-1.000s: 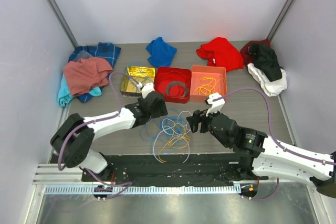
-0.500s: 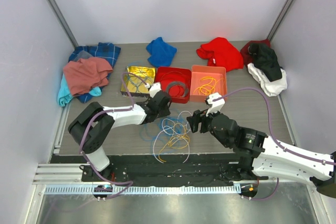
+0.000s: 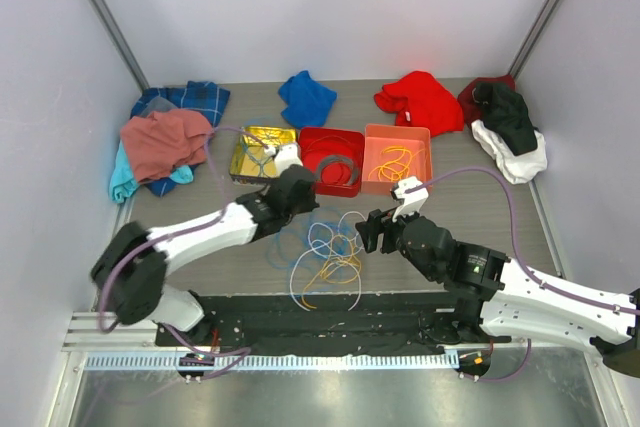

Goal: Untangle the cables

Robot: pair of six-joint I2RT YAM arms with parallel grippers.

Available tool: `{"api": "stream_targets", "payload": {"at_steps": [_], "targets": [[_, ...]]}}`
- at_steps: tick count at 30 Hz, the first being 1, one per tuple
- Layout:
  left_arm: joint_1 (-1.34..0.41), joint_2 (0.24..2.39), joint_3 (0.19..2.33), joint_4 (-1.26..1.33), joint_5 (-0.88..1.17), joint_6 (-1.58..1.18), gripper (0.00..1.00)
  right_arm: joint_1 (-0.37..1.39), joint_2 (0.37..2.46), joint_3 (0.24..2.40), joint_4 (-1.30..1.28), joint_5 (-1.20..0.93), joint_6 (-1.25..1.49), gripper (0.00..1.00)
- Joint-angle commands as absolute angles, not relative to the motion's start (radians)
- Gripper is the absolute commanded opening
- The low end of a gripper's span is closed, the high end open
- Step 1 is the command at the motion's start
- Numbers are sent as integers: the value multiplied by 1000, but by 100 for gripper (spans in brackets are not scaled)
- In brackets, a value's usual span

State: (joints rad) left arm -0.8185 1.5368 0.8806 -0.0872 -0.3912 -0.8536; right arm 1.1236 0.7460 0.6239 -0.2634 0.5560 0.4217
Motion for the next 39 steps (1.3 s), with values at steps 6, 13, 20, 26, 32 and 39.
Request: {"api": "stream_targets", "payload": {"at_steps": [6,13,20,26,32,39], "targets": [[-841,1118,1264,-311,-620,-533,0,1123,742,652,-213,568,417,71],[-838,1144,1528,-311,-730,-309,0,1123,729,672,-219,563,414,70],[-749,1255,1771,-299,-738,-193,0,1121,689,678,-244,571,416,70],[-683,1376,1991,-282,-736,-104,0,1123,669,684,-259,574,411,71],[-676,1489,2302,-299,-713,-45,0,1121,686,670,-238,537,402,71],[-678,1476,2356,-225,-632,-135,0,1123,727,638,-158,486,405,71]]}}
